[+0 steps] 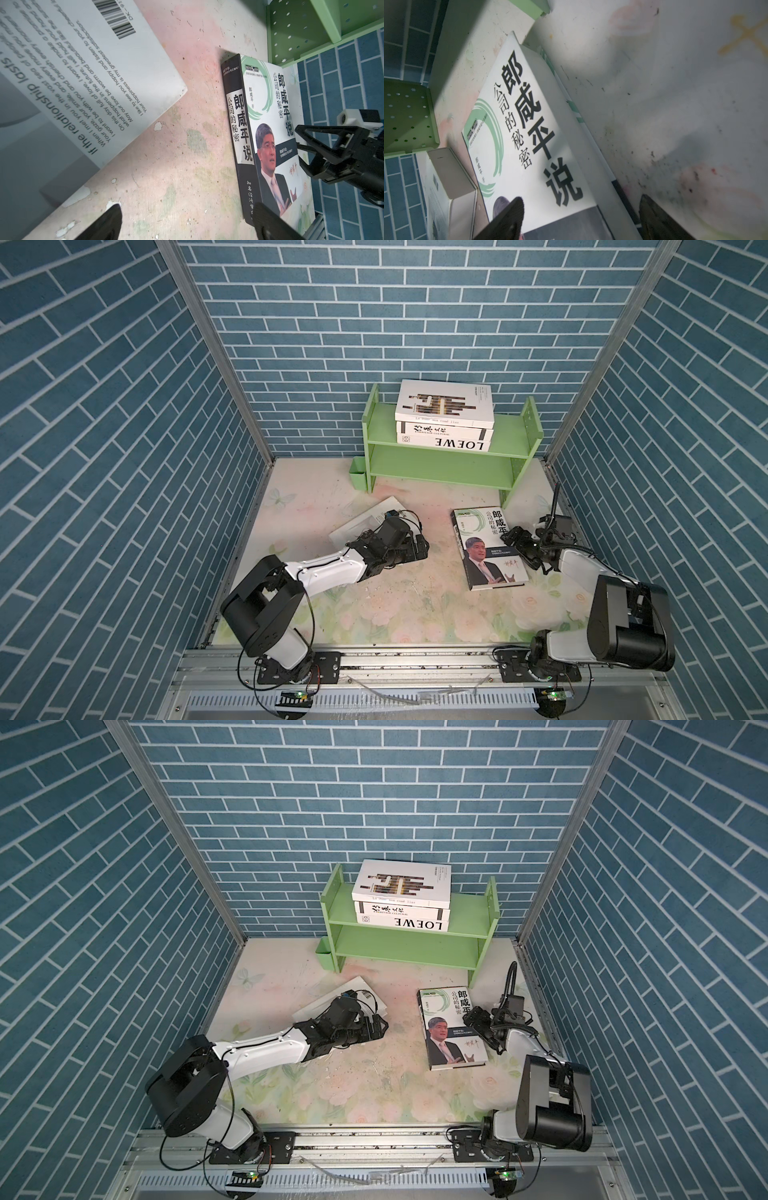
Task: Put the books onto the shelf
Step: 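Lower the left and right grippers to the portrait book's edges on the table, then grip the portrait book with both grippers and tilt it up on edge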
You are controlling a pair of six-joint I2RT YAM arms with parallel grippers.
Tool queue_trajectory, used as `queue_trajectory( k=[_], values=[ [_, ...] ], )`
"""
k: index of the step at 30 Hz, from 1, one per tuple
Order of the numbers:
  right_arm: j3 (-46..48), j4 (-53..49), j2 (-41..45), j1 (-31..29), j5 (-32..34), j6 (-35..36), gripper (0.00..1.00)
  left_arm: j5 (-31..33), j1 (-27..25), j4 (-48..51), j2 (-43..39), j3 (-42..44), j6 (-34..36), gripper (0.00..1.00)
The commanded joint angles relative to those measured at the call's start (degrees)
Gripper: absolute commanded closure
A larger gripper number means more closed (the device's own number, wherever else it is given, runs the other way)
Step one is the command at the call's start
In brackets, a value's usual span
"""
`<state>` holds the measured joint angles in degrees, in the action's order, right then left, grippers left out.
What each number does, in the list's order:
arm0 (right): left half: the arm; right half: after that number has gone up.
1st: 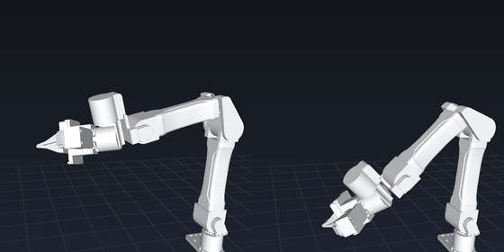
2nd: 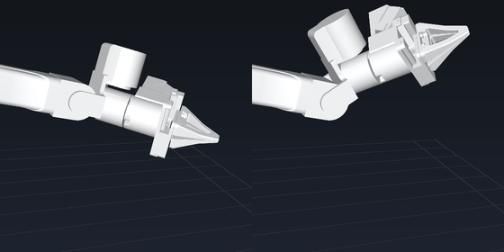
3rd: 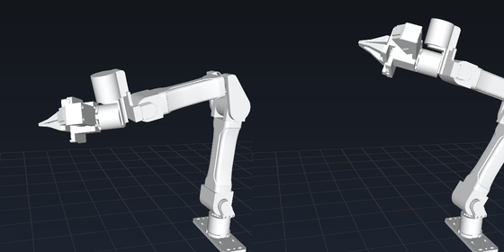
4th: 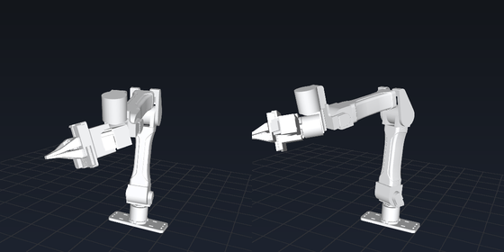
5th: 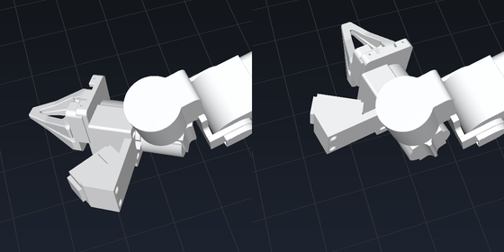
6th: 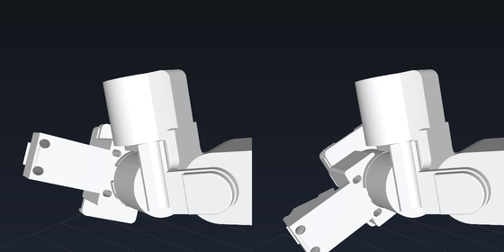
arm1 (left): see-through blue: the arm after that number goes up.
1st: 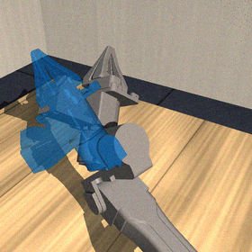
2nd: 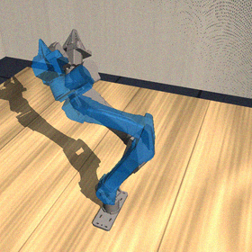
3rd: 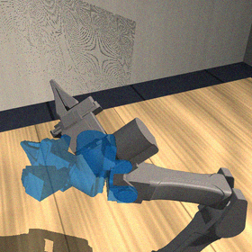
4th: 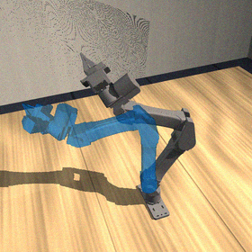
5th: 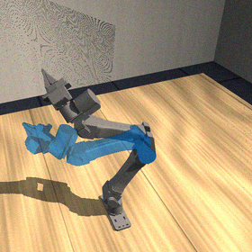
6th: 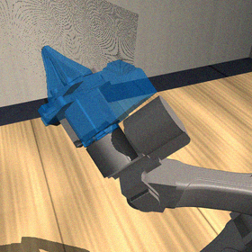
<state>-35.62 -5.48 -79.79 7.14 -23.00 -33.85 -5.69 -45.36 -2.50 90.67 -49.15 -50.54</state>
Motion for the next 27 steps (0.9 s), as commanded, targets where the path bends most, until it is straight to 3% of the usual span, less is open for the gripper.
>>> queue_trajectory(
  k=[1,12,17,20,24,27],
  values=[
    [0.5,2.9,-1.4,-0.7,-4.0,-0.9,0.15,-1.6,-0.4,-1.4,2.6,-2.4,-0.3,0.01],
    [0.4,8.9,-4.2,-11.4,-7.7,-3.7,0.19,-6.2,-2.4,-2.9,14.0,-10.7,-1.8,0.0],
    [1.8,10.8,-3.8,-12.1,-6.8,-6.1,0.19,-5.3,-3.1,-1.3,16.8,-13.6,-3.2,0.01],
    [0.3,6.3,-3.4,-12.1,-4.0,-4.2,0.19,-4.8,-3.2,1.4,18.2,-16.1,-3.2,0.01],
    [-3.9,-2.5,-3.4,-12.1,5.5,-2.5,0.19,-4.0,-3.4,3.3,19.3,-17.6,-3.6,0.01],
    [-4.7,-2.0,-4.4,-12.1,5.6,-3.2,0.22,-4.0,-3.7,3.6,20.2,-18.2,-4.1,0.01]
  ],
)
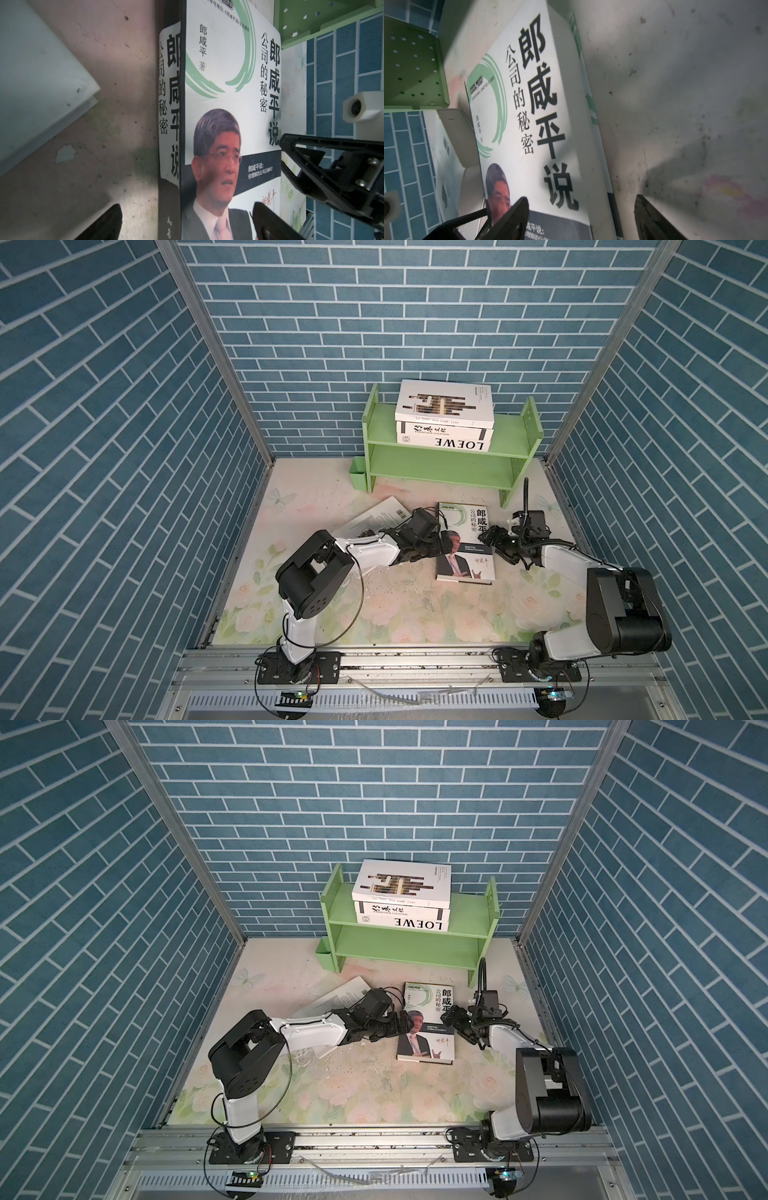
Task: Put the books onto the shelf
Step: 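Grip the portrait book with both grippers and tilt it up on edge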
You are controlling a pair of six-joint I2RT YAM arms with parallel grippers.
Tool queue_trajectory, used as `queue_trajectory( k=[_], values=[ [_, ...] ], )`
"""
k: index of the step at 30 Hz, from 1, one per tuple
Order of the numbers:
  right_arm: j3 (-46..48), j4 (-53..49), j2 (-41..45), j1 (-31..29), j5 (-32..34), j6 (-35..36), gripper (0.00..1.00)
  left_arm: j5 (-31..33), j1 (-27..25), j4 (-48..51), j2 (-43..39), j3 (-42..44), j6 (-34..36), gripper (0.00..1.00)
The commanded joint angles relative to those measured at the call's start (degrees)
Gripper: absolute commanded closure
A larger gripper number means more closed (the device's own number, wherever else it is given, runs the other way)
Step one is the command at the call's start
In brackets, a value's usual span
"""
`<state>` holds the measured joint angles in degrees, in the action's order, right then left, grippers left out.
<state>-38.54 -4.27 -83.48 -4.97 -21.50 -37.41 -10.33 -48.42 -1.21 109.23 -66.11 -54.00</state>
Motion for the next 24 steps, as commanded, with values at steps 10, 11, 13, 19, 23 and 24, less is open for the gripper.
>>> queue_trajectory(
  k=[10,11,13,19,23,24],
  values=[
    [2.0,7.5,-7.3,-0.7,-2.3,-4.7,0.46,-4.7,-1.8,0.3,6.7,-5.0,-2.6,0.02],
    [2.6,8.8,-8.1,-0.8,-3.0,-5.3,0.47,-5.6,-1.8,-1.2,6.8,-4.9,-3.2,0.02],
    [3.8,11.7,-9.4,-0.8,-4.5,-6.7,0.5,-7.3,-1.8,-4.5,6.6,-4.5,-4.0,0.02],
    [7.5,20.5,-13.0,-0.9,-8.6,-10.8,0.57,-16.4,-1.3,-21.9,6.1,-5.3,-10.8,0.03],
    [9.6,26.6,-14.0,-1.0,-11.4,-13.8,0.6,-18.6,-1.2,-29.4,3.5,-6.5,-13.3,0.03],
    [10.0,27.7,-14.0,-1.0,-12.0,-14.5,0.6,-18.7,-1.2,-29.4,2.7,-7.1,-13.0,0.03]
  ],
)
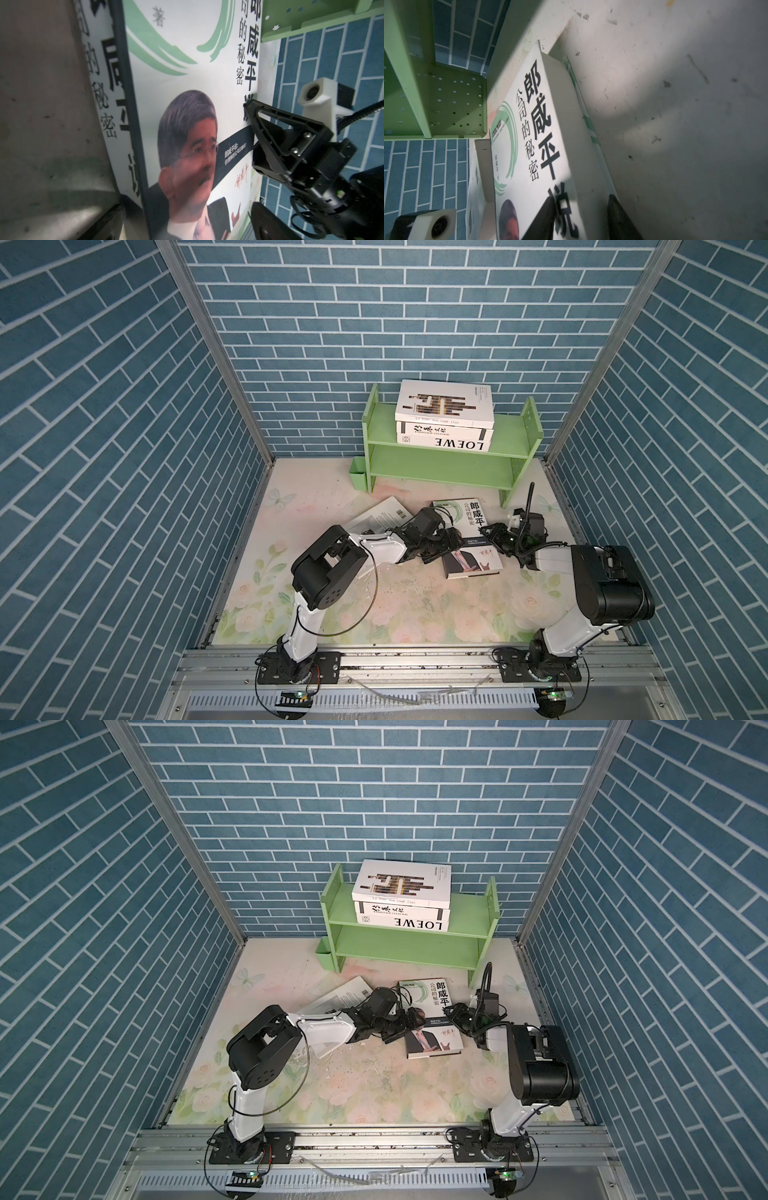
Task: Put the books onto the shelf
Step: 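Grip the portrait book with both grippers and tilt it up on edge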
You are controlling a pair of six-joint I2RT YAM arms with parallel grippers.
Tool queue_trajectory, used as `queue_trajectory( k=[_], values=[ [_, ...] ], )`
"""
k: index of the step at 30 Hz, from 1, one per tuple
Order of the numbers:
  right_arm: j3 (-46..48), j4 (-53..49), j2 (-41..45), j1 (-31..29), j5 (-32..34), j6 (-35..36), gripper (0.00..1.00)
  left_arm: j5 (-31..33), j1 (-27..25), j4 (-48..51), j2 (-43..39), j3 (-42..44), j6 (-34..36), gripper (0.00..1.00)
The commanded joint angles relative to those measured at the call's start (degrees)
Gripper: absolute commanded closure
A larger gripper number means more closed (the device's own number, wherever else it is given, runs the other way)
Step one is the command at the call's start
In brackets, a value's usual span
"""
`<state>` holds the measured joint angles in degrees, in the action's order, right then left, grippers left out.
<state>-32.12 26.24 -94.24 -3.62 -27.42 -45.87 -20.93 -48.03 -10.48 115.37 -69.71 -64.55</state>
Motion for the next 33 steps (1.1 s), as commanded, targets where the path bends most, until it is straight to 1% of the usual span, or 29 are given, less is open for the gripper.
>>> queue_trajectory(
  k=[1,5,10,15,19,24,27,33],
  values=[
    [3.8,-1.8,-3.2,-2.5,-6.6,-6.6,0.61,-8.2,-1.6,-19.7,-4.2,-4.0,-1.9,0.03],
    [4.7,0.5,-1.6,-3.8,-7.4,-8.8,0.61,-7.7,-1.5,-16.7,-6.3,-5.0,-0.3,0.03],
    [5.2,1.8,0.3,-5.8,-6.8,-10.7,0.6,-6.6,-1.5,-17.7,-8.8,-2.5,-0.5,0.03],
    [4.2,2.5,0.5,-7.9,-6.5,-12.1,0.6,-4.3,-1.5,-11.8,-12.9,-0.8,2.9,0.03],
    [2.7,1.7,1.0,-9.9,-5.1,-12.4,0.6,-2.8,-1.2,-10.1,-15.0,2.2,2.0,0.03],
    [-0.2,0.9,-0.1,-13.6,-3.4,-12.5,0.59,1.3,-0.5,-5.2,-19.6,6.7,2.3,0.03],
    [-1.8,0.8,-1.7,-16.3,-2.4,-13.0,0.59,3.4,-0.2,-3.6,-22.6,9.5,3.0,0.02],
    [-4.7,1.9,-5.4,-20.9,-1.0,-14.2,0.59,8.7,1.3,3.4,-27.8,14.0,4.1,0.01]
  ],
)
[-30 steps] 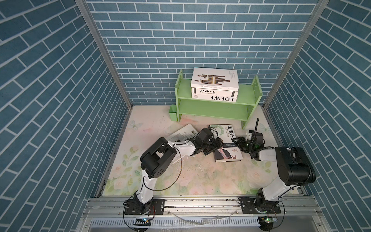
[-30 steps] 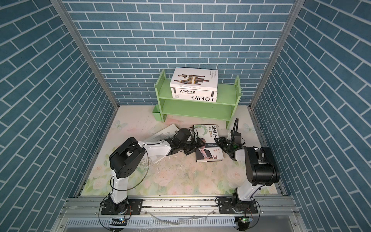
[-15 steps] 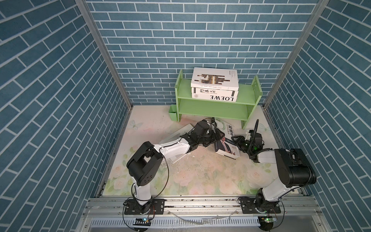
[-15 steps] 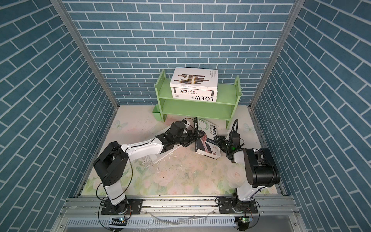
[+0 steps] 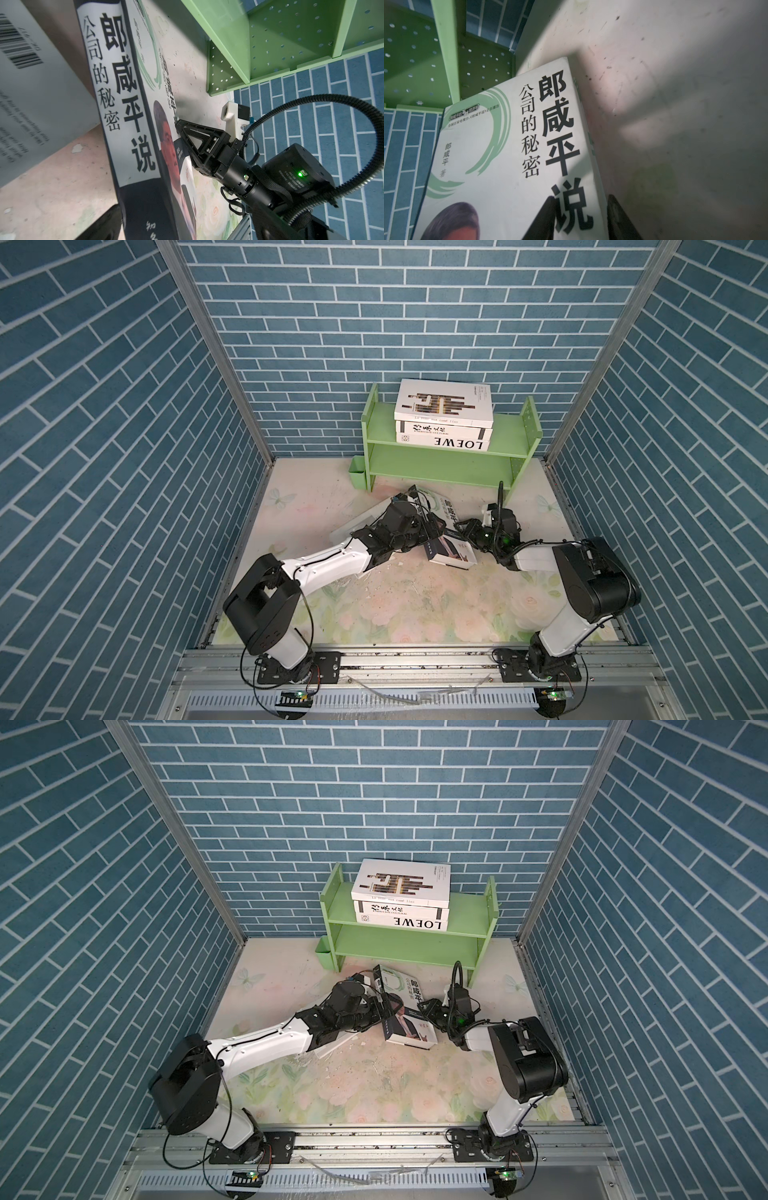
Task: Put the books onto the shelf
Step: 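Grip the portrait book with both grippers and tilt it up on edge, then squeeze the upright portrait book between both grippers and lift it off the table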
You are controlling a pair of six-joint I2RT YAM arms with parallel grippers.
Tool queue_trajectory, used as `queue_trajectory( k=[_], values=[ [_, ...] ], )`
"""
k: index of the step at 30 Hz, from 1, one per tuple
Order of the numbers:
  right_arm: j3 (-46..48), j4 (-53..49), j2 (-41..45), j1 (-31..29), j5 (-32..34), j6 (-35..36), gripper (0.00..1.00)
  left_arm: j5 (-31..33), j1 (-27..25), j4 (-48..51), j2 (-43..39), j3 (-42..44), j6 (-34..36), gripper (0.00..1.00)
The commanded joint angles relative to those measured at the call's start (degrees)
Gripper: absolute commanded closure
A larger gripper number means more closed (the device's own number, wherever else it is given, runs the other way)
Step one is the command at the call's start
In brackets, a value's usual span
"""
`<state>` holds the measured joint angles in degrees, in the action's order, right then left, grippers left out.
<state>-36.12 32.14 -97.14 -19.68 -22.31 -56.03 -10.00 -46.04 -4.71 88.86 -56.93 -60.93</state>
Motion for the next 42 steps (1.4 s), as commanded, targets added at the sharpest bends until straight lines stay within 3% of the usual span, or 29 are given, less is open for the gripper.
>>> queue_trajectory(
  k=[1,8,13,16,21,30,42],
  values=[
    [-1.1,-3.7,-3.0,-5.2,-5.9,-4.2,0.59,-1.0,-0.6,-0.9,-2.1,1.9,0.9,0.01],
    [-2.5,-4.5,-6.1,-6.3,-4.4,-3.8,0.59,12.5,1.5,14.1,-10.0,7.1,3.6,0.0],
    [-4.1,-8.7,-6.1,-6.3,-3.3,-1.4,0.58,13.1,5.0,15.8,-15.0,11.8,3.6,0.0],
    [-5.6,-10.8,-6.1,-6.3,-2.9,-0.3,0.57,9.8,7.7,13.7,-15.7,13.0,5.0,0.0],
    [-7.4,-12.5,-6.5,-6.3,-2.7,0.3,0.57,-2.6,13.0,5.6,-10.6,12.4,5.6,0.0],
    [-7.7,-13.3,-6.2,-6.3,-1.7,0.0,0.57,-10.9,14.2,-2.3,1.8,6.0,4.7,0.01],
    [-8.1,-14.0,-5.8,-6.3,-1.5,0.2,0.57,-15.9,14.7,-9.0,8.5,3.3,2.8,0.22]
  ],
)
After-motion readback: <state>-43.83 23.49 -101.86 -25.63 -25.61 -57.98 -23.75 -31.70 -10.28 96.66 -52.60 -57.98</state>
